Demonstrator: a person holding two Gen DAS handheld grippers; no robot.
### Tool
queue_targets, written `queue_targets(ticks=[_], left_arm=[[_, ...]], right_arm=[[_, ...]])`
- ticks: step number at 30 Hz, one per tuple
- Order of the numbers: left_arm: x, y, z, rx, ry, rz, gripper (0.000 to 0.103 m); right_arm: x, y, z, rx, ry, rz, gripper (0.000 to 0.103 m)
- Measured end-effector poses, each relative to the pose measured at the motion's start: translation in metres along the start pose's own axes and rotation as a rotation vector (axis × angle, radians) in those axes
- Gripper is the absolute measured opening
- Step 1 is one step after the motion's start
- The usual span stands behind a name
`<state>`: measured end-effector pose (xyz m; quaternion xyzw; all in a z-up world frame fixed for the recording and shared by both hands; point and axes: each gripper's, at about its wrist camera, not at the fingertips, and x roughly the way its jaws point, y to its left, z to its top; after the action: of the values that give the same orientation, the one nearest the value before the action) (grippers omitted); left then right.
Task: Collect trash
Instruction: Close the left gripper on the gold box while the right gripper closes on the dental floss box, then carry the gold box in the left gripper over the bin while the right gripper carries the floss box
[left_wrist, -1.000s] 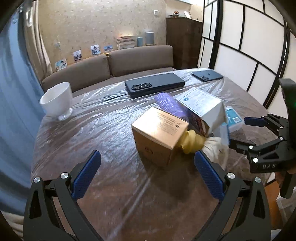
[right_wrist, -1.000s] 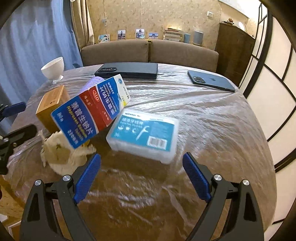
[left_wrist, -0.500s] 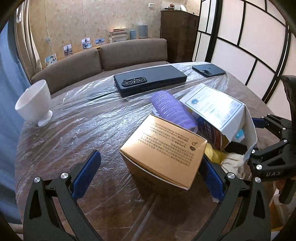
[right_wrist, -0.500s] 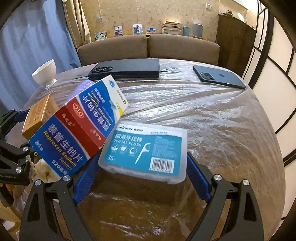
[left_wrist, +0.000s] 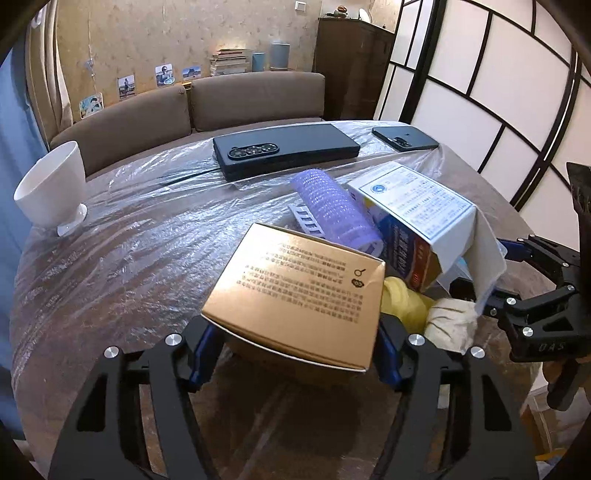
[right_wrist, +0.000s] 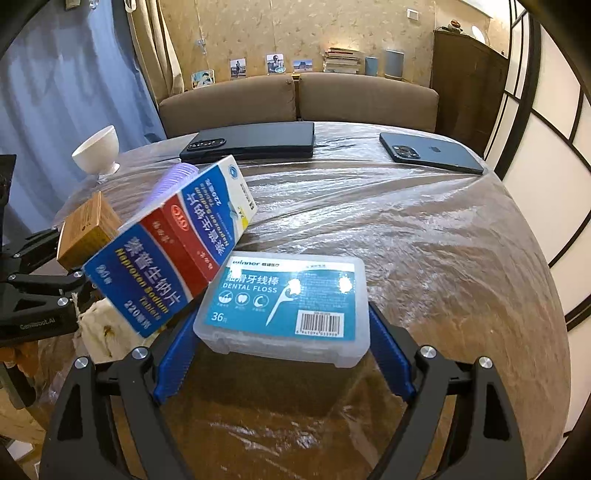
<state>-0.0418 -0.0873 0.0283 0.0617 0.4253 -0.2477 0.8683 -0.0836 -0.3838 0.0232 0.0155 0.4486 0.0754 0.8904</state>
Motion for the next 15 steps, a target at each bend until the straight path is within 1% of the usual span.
queue_targets(ticks=[2,10,15], left_arm=[[-0.003,-0.002,-0.002,-0.003,-0.005,0.001,0.068],[-0.013,-0.001,-0.007,-0.038,-0.019,0.042,0.068],[-0.021,0.0,-0.013,-0.067,-0.022,0.046,0.068]], right_arm=[[-0.004,-0.002,-0.002,0.009,-0.005,0.002,0.083],[-0.016,-0.008,-0.007,0.043,-0.02,0.018,0.083],[-0.023,-0.012,-0.01,0.062,-0.024,0.034,0.083]])
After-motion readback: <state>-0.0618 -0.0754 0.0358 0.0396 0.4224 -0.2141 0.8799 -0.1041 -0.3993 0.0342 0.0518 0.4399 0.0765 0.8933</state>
